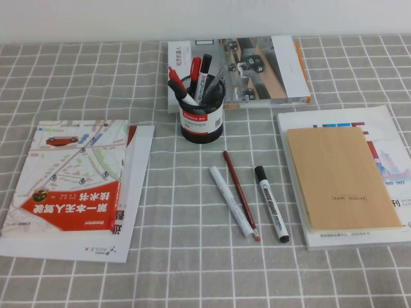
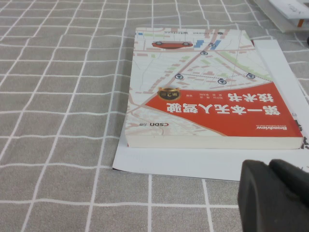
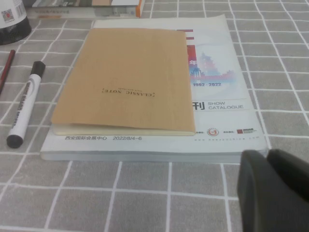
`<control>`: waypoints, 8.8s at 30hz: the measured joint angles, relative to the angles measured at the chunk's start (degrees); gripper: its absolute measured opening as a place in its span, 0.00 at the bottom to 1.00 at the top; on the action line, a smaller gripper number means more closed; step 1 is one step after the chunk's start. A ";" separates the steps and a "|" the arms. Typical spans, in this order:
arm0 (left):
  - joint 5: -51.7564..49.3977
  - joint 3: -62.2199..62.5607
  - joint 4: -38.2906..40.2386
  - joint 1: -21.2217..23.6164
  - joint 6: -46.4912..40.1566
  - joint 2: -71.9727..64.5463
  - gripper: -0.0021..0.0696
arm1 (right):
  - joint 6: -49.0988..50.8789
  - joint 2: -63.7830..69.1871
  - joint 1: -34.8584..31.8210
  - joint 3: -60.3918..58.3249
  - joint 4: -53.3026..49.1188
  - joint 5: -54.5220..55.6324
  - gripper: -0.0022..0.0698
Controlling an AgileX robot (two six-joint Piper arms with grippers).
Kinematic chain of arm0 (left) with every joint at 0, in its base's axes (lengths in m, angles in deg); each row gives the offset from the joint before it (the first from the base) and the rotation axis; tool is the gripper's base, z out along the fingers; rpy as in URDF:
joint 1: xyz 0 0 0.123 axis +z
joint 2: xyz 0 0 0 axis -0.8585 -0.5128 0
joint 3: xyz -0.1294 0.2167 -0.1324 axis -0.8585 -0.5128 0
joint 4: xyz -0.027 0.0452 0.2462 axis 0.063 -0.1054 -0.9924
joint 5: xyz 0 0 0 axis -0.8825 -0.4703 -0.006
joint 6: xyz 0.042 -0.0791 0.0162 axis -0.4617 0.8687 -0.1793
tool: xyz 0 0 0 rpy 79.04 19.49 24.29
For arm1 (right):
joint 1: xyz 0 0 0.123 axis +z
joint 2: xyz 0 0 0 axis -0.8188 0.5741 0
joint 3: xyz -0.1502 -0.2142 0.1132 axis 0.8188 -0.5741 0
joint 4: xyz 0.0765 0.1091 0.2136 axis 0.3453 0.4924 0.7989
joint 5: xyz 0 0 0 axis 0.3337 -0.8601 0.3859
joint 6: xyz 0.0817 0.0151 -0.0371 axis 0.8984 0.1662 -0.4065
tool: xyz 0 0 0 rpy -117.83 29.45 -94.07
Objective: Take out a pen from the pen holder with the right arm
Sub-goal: 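Take a marker out of the pen holder and lay it on the table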
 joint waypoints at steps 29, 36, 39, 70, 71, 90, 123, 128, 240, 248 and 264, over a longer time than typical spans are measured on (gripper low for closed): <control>0.00 0.00 0.00 0.00 0.00 0.00 0.02 | -1.88 0.00 0.00 0.00 44.71 11.58 0.01; 0.00 0.00 0.00 0.00 0.00 0.00 0.02 | -2.72 0.00 0.00 0.00 46.75 9.86 0.01; 0.00 0.00 0.00 0.00 0.00 0.00 0.02 | -2.72 0.00 0.00 0.00 46.85 7.39 0.01; 0.00 0.00 0.00 0.00 0.00 0.00 0.02 | -17.47 59.12 7.92 44.80 28.34 -16.47 0.01; 0.00 0.00 0.00 0.00 0.00 0.00 0.02 | -17.46 60.92 10.14 46.08 27.83 -15.42 0.01; 0.00 0.00 0.00 0.00 0.00 0.00 0.02 | -20.96 96.09 37.30 72.93 12.20 5.71 0.16; 0.00 0.00 0.00 0.00 0.00 0.00 0.02 | -20.84 123.72 41.20 90.81 0.64 39.92 0.51; 0.00 0.00 0.00 0.00 0.00 0.00 0.02 | -20.95 125.29 41.20 94.77 0.96 36.50 0.51; 0.00 0.00 0.00 0.00 0.00 0.00 0.02 | -67.40 115.46 39.36 100.70 40.64 29.70 0.15; 0.00 0.00 0.00 0.00 0.00 0.00 0.02 | -88.01 106.25 39.36 100.39 66.03 30.87 0.15; 0.00 0.00 0.00 0.00 0.00 0.00 0.02 | -68.67 95.92 39.14 88.95 61.04 5.01 0.15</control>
